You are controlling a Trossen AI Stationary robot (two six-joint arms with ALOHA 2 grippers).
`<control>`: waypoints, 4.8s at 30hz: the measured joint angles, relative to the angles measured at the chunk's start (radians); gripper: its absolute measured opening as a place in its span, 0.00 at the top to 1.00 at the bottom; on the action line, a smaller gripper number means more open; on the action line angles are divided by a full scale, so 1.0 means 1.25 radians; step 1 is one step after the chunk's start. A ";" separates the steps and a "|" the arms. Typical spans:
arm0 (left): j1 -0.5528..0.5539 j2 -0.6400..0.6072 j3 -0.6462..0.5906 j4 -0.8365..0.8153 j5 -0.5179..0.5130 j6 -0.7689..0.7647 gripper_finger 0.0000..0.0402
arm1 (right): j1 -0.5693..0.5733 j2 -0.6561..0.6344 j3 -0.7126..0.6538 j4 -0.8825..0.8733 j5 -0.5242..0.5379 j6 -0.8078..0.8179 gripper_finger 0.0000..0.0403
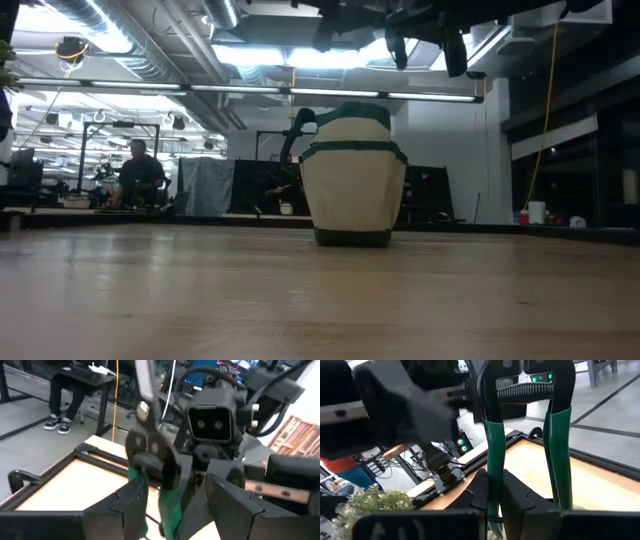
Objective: Pick & Place Garden tools in Gardening bag
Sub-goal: Put the fruit pruner into the gardening bag
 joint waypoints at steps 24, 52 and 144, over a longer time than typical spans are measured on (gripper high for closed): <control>0.003 0.036 0.001 0.004 -0.030 -0.004 0.81 | 0.002 0.031 0.000 -0.011 -0.026 0.000 0.95; 0.057 -0.118 -0.011 -0.233 -0.002 0.043 0.93 | 0.001 -0.008 0.001 -0.047 -0.297 0.120 0.75; -0.026 -0.063 -0.484 0.396 -0.013 -0.322 0.73 | 0.000 -0.007 0.001 -0.113 -0.264 0.126 0.75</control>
